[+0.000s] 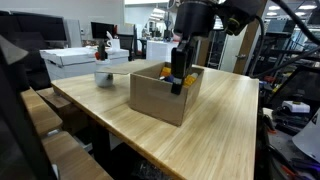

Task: Take everything out of the box

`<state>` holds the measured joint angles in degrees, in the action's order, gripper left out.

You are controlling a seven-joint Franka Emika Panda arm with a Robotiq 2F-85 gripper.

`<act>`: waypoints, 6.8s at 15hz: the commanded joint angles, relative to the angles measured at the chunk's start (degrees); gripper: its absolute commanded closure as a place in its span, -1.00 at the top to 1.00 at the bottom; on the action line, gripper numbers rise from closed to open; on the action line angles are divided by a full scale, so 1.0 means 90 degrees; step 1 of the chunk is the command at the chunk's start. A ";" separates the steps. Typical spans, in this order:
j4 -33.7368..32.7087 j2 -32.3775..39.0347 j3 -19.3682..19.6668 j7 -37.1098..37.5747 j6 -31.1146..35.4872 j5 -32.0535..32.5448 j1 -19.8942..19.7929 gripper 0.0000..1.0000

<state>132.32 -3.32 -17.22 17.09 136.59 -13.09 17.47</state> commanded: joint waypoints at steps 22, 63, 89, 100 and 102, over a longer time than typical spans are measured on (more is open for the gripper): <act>0.0175 -0.1680 0.0652 0.0119 0.0102 -0.1124 -0.0399 -0.92; 0.1142 -0.2663 0.1162 -0.2534 0.1896 -0.7184 -0.0070 -0.92; 0.1618 -0.3069 0.1471 -0.5897 0.1705 -1.1239 -0.0245 -0.92; 0.1932 -0.3283 0.1624 -0.7401 0.1177 -1.2697 -0.0311 -0.92; 0.1983 -0.3304 0.1658 -0.7642 0.1020 -1.2976 -0.0335 -0.92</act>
<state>148.69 -30.37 -2.82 -46.57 149.38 -124.75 15.53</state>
